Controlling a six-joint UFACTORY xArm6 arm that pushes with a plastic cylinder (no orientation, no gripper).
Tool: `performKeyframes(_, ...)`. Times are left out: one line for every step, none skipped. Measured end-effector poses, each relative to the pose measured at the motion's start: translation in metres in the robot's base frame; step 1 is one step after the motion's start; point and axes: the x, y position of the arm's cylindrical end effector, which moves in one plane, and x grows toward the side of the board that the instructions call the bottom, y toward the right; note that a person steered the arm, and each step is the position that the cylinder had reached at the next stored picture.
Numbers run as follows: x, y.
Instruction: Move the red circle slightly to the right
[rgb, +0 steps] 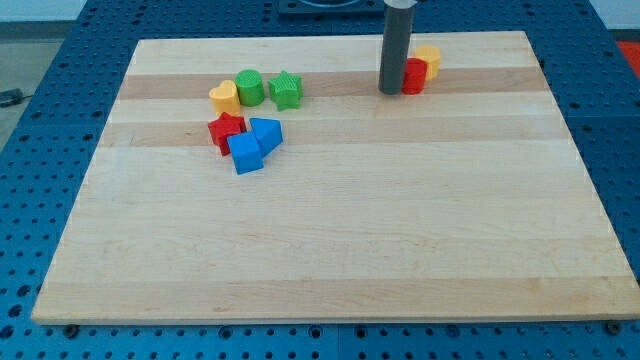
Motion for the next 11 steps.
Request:
performKeyframes(-0.008,-0.001)
performKeyframes(-0.026,-0.023)
performKeyframes(-0.034,-0.039)
performKeyframes(-0.034,-0.033)
performKeyframes(-0.029,-0.026)
performKeyframes(-0.008,-0.008)
performKeyframes(0.002,0.003)
performKeyframes(0.003,0.021)
performKeyframes(0.003,0.04)
performKeyframes(0.003,0.048)
performKeyframes(0.003,0.046)
